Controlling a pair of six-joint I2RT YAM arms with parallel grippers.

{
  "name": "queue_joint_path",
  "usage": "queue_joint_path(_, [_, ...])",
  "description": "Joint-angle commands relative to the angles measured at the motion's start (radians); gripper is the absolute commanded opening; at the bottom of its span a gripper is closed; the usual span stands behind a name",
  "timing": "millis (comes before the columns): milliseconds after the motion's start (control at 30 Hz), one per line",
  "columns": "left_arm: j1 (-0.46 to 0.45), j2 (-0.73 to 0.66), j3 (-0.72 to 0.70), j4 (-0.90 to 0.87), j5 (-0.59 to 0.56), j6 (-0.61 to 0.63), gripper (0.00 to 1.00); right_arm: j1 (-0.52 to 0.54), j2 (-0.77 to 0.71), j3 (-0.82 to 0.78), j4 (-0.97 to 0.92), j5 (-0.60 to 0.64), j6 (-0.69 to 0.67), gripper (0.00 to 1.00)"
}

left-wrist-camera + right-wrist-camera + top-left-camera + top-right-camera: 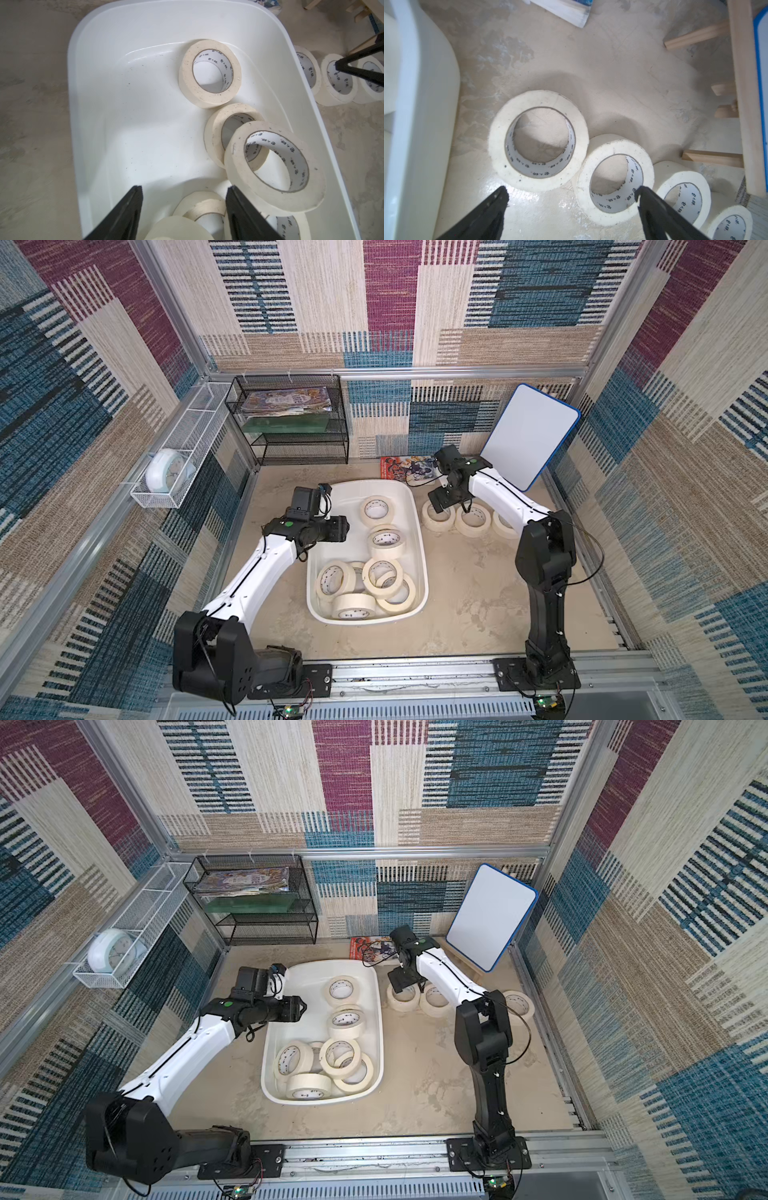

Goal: Take out the art tape in the storage box
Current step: Place the art tape at the center of the board, then pick up the art tape from the storage box.

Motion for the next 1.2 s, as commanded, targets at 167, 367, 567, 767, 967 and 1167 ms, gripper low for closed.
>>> queue_joint_path(167, [-0.031, 0.216, 0.105, 0.132, -0.007, -0.062, 0.67, 0.004, -0.229, -0.233, 0.191, -0.147, 0.052, 0.99])
queue_joint_path(367, [-0.067, 0.436, 0.25, 0.14, -0.032, -0.065, 0.66, 0.014, -0.369, -0.367, 0.273, -0.257, 0.049, 1.0])
queue_joint_path(567, [-0.1, 0.597, 0.389, 0.064, -0.153, -0.045, 0.66, 0.049, -0.425, -0.423, 0.339, -0.316, 0.071, 0.97])
queue_joint_path(767, [-0.101, 0.699, 0.441, 0.082, -0.127, -0.063, 0.61, 0.087, -0.412, -0.416, 0.341, -0.31, 0.083, 0.95])
queue_joint_path(967, [-0.101, 0.715, 0.432, 0.09, -0.134, -0.068, 0.34, 0.132, -0.369, -0.358, 0.327, -0.29, 0.085, 0.92])
queue_joint_path(1167, [-0.101, 0.636, 0.425, 0.083, -0.177, -0.034, 0.2, 0.175, -0.262, -0.202, 0.274, -0.292, 0.092, 0.92])
